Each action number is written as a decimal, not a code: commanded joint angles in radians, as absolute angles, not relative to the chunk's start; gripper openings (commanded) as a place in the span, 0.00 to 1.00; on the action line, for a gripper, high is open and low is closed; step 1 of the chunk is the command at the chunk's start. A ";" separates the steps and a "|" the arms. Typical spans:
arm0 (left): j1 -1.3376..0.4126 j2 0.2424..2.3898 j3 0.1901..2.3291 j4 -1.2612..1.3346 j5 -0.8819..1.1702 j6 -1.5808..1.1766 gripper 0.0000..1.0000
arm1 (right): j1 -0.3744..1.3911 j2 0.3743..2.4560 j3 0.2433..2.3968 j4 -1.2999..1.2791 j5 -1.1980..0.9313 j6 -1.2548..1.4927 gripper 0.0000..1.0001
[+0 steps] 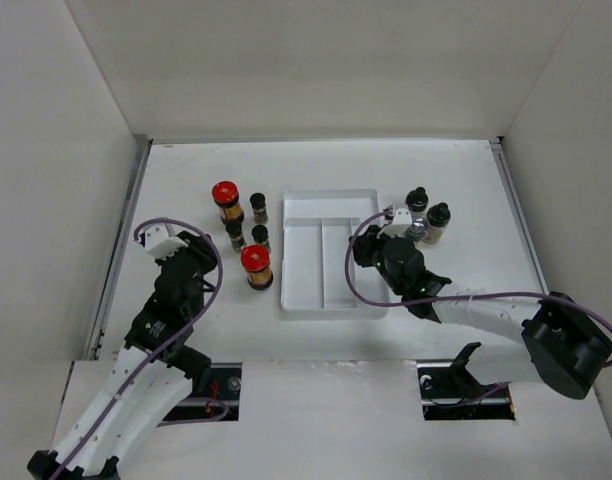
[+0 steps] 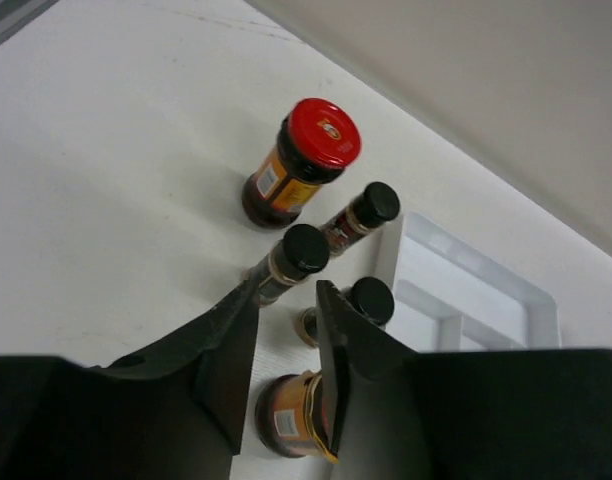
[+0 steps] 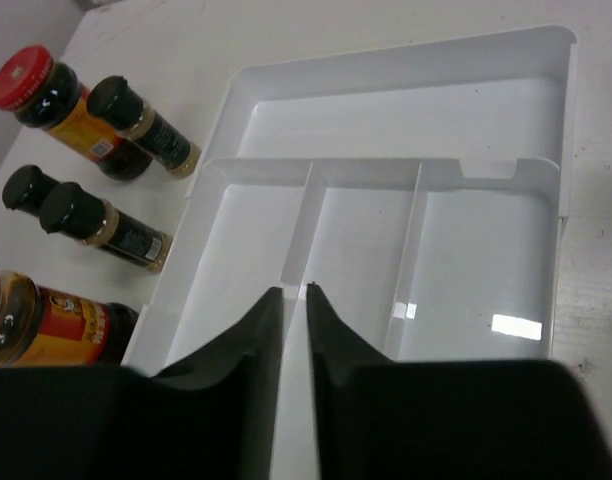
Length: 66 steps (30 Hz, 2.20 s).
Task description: Organize the condiment bottles
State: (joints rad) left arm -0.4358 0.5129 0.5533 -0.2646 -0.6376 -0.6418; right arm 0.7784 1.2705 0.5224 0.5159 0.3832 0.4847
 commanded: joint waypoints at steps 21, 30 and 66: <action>-0.943 0.733 0.555 -0.318 -0.779 -0.523 0.91 | 0.769 1.249 0.525 0.580 0.345 0.480 0.96; -0.863 0.845 0.523 -0.187 -0.732 -0.488 0.92 | 0.769 1.244 0.523 0.581 0.342 0.479 0.99; -0.806 0.873 0.600 -0.069 -0.692 -0.402 0.37 | 0.760 1.250 0.512 0.606 0.333 0.480 1.00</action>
